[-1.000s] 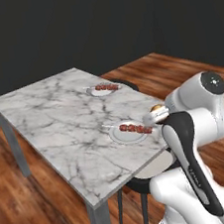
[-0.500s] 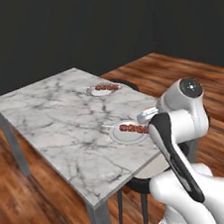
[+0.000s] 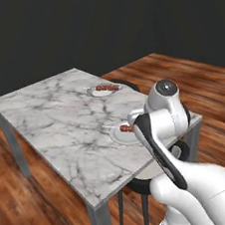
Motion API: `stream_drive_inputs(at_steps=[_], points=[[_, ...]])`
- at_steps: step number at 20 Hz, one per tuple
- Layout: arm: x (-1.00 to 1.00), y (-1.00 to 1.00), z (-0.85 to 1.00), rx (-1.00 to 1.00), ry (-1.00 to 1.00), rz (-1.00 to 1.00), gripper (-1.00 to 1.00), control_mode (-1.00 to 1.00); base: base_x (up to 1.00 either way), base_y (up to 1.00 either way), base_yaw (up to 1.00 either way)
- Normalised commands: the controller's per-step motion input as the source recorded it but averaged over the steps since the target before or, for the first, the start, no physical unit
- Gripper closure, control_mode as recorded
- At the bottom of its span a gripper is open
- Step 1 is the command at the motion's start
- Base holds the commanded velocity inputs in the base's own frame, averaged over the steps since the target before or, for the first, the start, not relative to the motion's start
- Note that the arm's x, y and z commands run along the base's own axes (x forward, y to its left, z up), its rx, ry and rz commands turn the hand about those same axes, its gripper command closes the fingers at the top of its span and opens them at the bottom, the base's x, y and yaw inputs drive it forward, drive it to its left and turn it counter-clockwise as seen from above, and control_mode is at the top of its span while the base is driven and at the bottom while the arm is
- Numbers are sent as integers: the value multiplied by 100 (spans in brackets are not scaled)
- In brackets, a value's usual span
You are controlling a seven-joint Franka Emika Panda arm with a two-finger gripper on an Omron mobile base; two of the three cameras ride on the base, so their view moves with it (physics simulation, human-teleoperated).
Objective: Pick up the pear and orange from the fridge and place one fruit on each plate on the dining counter.
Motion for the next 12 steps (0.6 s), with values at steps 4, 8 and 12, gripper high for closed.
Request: stream_drive_inputs(at_steps=[4, 8, 12], points=[[18, 0, -29, 9, 8, -3, 100, -100, 0, 0, 0], [36, 6, -42, 3, 5, -3, 100, -100, 0, 0, 0], [53, 16, -42, 0, 0, -5, 100, -100, 0, 0, 0]])
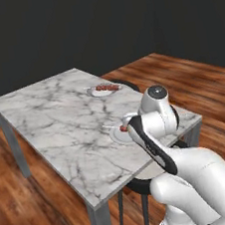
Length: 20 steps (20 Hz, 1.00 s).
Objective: Pick up the pear and orange from the fridge and place one fruit on each plate on the dining counter.
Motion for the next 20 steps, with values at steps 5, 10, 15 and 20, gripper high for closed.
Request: stream_drive_inputs(at_steps=[5, 10, 15, 20], points=[[58, 9, -26, 7, 0, -1, 100, -100, 0, 0, 0], [59, 7, -26, 7, 8, 0, 100, -100, 0, 0, 0], [33, 8, -32, 2, 18, 0, 100, -100, 0, 0, 0], [29, 1, -37, 0, 17, 0, 100, -100, 0, 0, 0]])
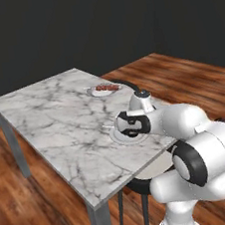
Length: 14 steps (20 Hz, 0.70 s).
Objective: Pick up the pear and orange from the fridge and place one fruit on each plate on the dining counter.
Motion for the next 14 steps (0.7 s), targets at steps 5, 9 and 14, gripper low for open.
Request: stream_drive_inputs(at_steps=[5, 9, 14], points=[[28, 1, -34, 2, 8, 0, 100, -100, 0, 0, 0], [27, 0, -24, 8, 4, 0, 100, -100, 0, 0, 0], [18, 5, -24, 5, 1, 0, 100, -100, 0, 0, 0]])
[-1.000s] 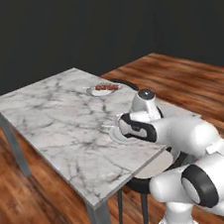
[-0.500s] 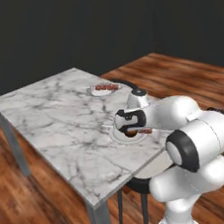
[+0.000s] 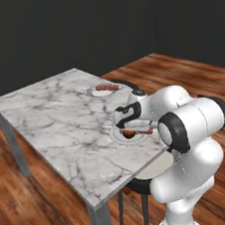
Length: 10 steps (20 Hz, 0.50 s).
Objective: Pick up the pear and orange from the fridge and place one fruit on each plate on the dining counter.
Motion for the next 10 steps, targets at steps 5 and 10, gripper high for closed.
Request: stream_drive_inputs(at_steps=[5, 10], points=[[8, 10, -27, 0, 0, -2, -100, -100, 0, 0, 0], [13, 2, -10, 0, 0, -1, -100, -100, 0, 0, 0]])
